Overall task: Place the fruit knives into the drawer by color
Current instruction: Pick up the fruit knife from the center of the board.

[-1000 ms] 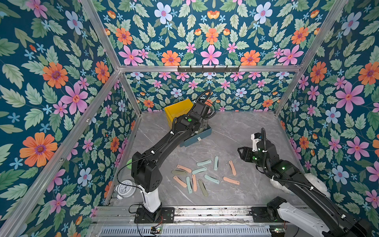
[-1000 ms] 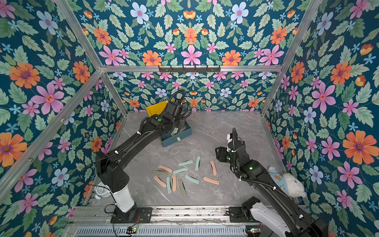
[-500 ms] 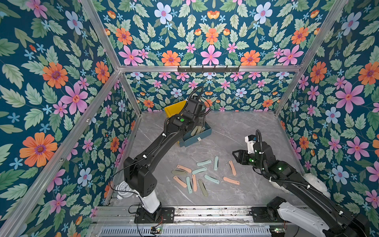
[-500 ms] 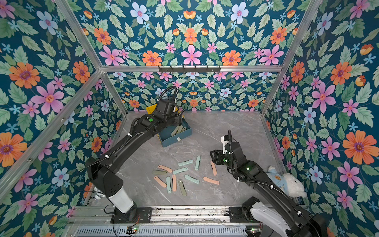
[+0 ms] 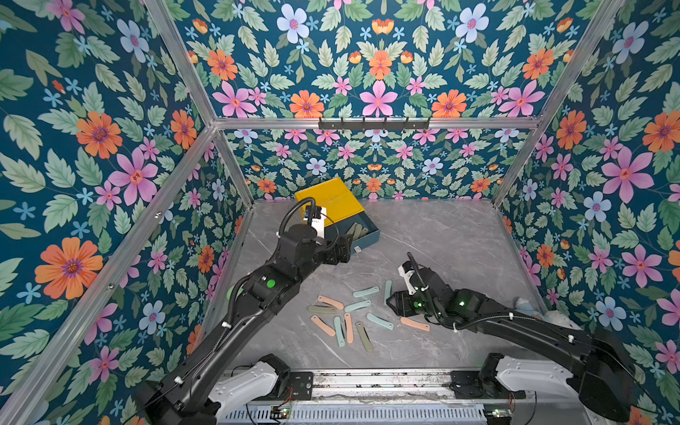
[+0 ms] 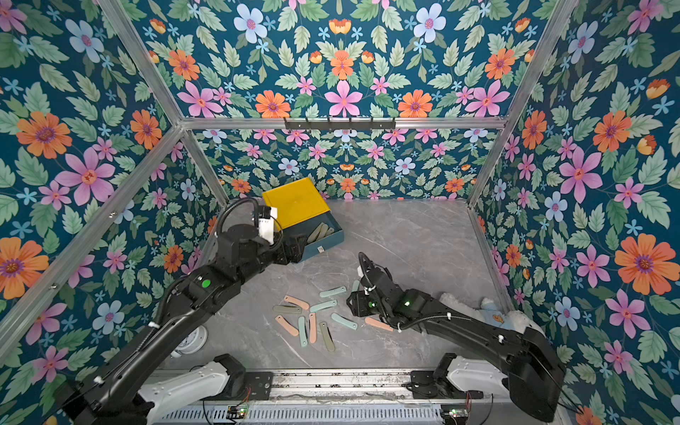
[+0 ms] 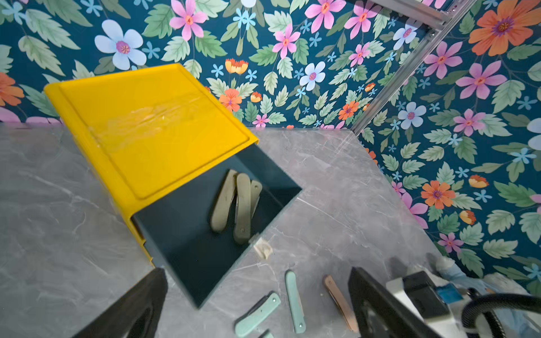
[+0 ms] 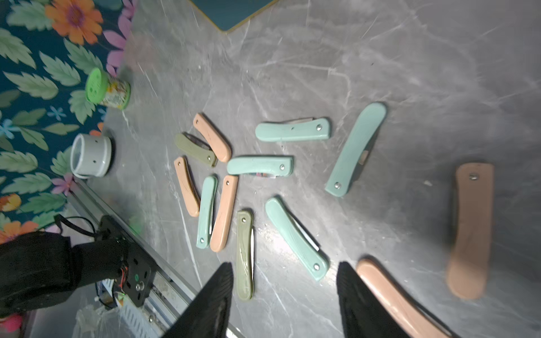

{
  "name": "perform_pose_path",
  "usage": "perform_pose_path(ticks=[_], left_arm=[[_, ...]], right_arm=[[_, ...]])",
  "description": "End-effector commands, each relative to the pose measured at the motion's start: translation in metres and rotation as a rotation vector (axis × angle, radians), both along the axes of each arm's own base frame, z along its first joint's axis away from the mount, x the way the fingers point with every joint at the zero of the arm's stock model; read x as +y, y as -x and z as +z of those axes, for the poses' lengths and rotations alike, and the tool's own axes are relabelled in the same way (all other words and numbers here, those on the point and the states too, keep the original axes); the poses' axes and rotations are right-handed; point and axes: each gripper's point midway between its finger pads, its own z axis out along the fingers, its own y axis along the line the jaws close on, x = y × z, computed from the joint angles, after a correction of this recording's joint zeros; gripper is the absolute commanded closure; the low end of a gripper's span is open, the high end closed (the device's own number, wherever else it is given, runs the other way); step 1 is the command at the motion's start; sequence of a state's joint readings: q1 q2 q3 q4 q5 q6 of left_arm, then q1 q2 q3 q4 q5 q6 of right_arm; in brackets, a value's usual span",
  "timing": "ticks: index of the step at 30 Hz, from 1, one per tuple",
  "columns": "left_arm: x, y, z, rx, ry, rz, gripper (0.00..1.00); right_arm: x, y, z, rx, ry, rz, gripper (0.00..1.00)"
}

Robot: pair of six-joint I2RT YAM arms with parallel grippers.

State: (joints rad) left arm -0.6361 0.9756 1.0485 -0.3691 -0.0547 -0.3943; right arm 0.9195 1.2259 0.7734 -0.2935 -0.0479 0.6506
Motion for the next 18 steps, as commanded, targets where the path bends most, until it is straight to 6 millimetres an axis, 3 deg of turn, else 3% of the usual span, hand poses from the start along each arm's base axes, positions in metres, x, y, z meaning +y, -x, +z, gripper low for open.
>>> perform_pose_path(ticks=[1, 6, 12, 13, 18], left_arm=[[0.014, 0.012, -0.004, -0.021, 0.086, 0.048, 0.01], [0.045, 0.031, -0.017, -0.014, 0.074, 0.135, 0.01], [0.077, 0.044, -0.019, -0.027, 0.059, 0.244, 0.01], [0.08, 0.046, -0.019, -0.035, 0.066, 0.252, 0.01], [0.085, 0.049, -0.023, -0.044, 0.07, 0.266, 0.01]], right_arm=[[0.022, 0.011, -0.014, 0.034, 0.034, 0.042, 0.41], [0.052, 0.032, -0.041, 0.09, 0.117, 0.132, 0.41], [0.073, 0.047, -0.071, 0.138, 0.231, 0.204, 0.43], [0.073, 0.051, -0.085, 0.158, 0.278, 0.216, 0.44], [0.07, 0.056, -0.103, 0.173, 0.393, 0.233, 0.46]])
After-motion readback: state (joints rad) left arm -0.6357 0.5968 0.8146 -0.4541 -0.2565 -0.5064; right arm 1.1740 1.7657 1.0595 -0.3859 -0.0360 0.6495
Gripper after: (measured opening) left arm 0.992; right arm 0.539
